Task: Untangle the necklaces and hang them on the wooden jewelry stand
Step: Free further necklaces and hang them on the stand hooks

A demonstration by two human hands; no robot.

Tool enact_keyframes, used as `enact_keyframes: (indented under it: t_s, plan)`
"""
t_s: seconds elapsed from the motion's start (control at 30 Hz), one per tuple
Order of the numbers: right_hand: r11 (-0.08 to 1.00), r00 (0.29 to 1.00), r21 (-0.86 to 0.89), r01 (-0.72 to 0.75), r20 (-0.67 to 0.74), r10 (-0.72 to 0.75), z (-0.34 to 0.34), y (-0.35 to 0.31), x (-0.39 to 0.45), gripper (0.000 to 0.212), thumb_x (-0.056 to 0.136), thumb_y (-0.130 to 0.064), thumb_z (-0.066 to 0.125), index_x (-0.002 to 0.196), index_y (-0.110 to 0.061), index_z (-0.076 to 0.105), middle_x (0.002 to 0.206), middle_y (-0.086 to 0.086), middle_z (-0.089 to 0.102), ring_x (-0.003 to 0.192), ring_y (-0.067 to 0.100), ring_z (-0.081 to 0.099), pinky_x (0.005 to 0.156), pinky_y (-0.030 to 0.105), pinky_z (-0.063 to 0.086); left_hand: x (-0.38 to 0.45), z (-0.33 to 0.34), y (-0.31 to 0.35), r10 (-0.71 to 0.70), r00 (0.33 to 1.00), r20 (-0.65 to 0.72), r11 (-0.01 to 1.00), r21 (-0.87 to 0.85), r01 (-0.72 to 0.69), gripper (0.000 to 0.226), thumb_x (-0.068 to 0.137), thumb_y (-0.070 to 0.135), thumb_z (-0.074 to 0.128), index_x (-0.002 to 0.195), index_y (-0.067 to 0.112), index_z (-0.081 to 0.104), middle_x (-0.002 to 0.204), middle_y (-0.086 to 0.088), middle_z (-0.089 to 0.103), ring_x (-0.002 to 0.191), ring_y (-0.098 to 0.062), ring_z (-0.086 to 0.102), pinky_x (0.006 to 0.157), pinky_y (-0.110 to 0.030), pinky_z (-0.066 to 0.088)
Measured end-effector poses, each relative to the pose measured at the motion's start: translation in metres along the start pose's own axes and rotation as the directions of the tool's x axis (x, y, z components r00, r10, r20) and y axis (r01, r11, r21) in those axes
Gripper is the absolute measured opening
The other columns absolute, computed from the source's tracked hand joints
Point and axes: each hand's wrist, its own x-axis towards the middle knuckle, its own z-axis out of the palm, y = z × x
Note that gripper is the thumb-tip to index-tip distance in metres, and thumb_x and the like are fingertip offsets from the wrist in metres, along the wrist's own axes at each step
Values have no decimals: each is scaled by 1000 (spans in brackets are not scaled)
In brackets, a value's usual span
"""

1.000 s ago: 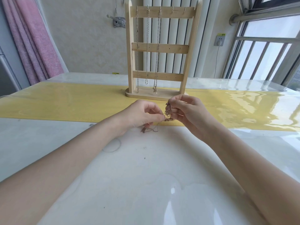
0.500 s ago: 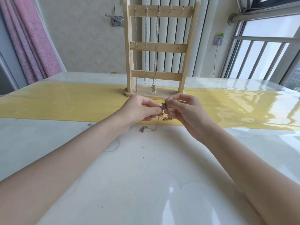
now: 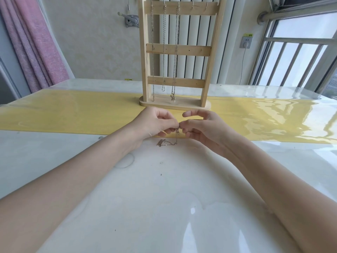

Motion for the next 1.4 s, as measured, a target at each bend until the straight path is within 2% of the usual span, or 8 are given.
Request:
enact_keyframes:
  t_s: [0.33,0.47,0.63,0.8,0.93,1.07,1.2,1.4]
  plan:
    - [991,994,-137,-8,109,23,0,-1,-1,22,85,12,55,90,-9,50,62,7,48,56,15,45,54,21,41,1,1,-1,12,999,48,997,-71,-8,14,89,9,59,74,9,61,66,0,61,60,-5,58,57,-16,51]
    - [965,993,-259,29,119,2,-3,2,0,8,88,1,58,83,-4,60,63,1,49,56,10,43,54,19,37,3,4,-3,114,993,15,992,-63,-113,15,91,5,56,77,8,56,65,-4,60,50,0,58,58,-16,53]
    - [940,997,-334,67,60,-50,-4,3,1,10,88,-6,63,79,-1,64,57,1,49,56,12,43,54,18,36,5,2,-4,241,969,-56,970,57,-238,19,87,2,61,79,15,50,66,-2,60,51,-4,57,62,-22,54]
    - [956,998,-286,63,8,-63,-5,0,0,35,89,-5,53,55,-8,48,60,0,51,60,15,42,56,23,35,3,0,-2,194,981,12,980,-42,-193,14,91,4,56,86,16,52,72,-3,58,54,-4,53,59,-17,53]
    - [968,998,-247,48,-20,-55,-4,1,1,35,90,-6,51,56,-10,44,61,1,45,55,14,39,56,23,34,2,4,-3,198,979,51,980,-11,-197,15,92,5,55,83,15,62,64,2,48,53,-2,43,57,-16,51]
    - [970,998,-234,67,8,-67,-6,2,2,33,91,-8,50,58,-10,44,60,1,42,56,14,39,57,24,35,1,2,-2,203,978,40,979,1,-203,7,87,13,65,81,17,66,78,-4,54,57,1,48,56,-14,49]
    - [973,996,-213,92,40,-86,-4,2,2,26,92,-11,53,67,-9,47,62,2,41,57,14,39,58,24,35,1,1,-2,202,979,37,979,18,-202,9,82,17,71,75,19,65,77,-3,52,68,-9,48,54,-14,47]
    - [987,989,-126,101,120,-86,-7,2,1,27,91,-19,61,66,-10,58,60,-3,52,59,12,43,59,21,39,1,-2,-3,105,992,71,979,-181,-90,17,85,15,66,72,19,56,69,5,49,56,-1,46,55,-15,45]
